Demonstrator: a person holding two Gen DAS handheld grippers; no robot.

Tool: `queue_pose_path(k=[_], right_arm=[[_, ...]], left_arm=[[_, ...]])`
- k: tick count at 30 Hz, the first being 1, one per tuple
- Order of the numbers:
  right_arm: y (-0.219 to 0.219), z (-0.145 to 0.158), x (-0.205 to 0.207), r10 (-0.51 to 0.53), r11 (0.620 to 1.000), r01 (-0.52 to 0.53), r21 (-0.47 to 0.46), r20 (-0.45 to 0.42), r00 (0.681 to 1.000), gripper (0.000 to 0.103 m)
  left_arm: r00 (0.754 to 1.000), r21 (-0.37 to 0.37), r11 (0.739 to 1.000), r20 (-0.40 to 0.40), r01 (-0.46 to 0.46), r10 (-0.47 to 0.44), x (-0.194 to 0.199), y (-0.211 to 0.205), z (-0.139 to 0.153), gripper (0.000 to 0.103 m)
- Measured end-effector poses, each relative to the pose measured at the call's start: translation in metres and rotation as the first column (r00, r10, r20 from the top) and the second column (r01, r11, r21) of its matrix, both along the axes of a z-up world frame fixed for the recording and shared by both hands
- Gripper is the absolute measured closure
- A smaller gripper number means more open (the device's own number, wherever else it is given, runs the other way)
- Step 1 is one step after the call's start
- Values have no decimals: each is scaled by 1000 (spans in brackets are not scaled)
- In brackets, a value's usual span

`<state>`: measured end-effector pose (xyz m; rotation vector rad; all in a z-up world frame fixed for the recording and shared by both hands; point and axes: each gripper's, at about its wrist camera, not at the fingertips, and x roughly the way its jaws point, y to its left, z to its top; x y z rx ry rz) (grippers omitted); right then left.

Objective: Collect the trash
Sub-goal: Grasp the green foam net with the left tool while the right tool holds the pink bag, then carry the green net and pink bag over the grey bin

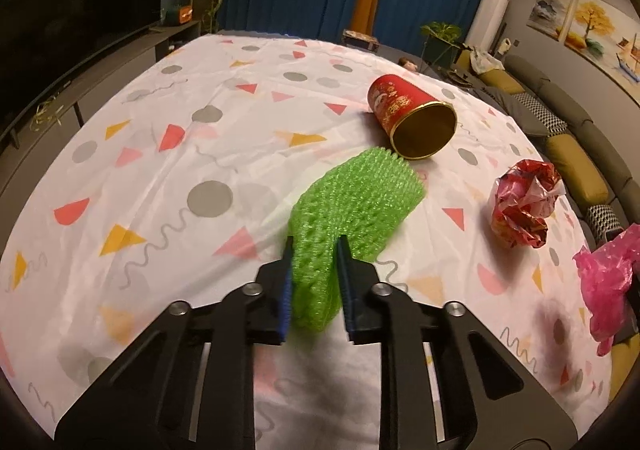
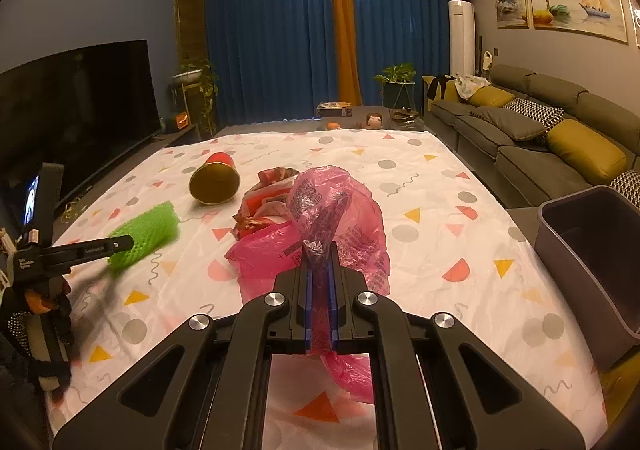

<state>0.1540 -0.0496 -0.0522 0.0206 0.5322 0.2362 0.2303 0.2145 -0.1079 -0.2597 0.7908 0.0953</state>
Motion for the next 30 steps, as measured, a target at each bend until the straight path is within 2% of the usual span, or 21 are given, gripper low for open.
queue_pose_path(k=[6, 15, 30], right_arm=[[-4, 5, -10, 3, 1000, -3, 12, 13, 1000, 96], [-16, 16, -27, -9, 1000, 8, 23, 58, 998, 96], [-65, 30, -54, -77, 996, 72, 51, 110, 991, 96]], left_arm=[[999, -12, 1000, 51, -3, 4, -19, -7, 11, 88], [985, -1, 999, 168, 37, -36, -63, -47, 49, 88], [962, 27, 989, 230, 145, -148, -87, -124, 80, 88]])
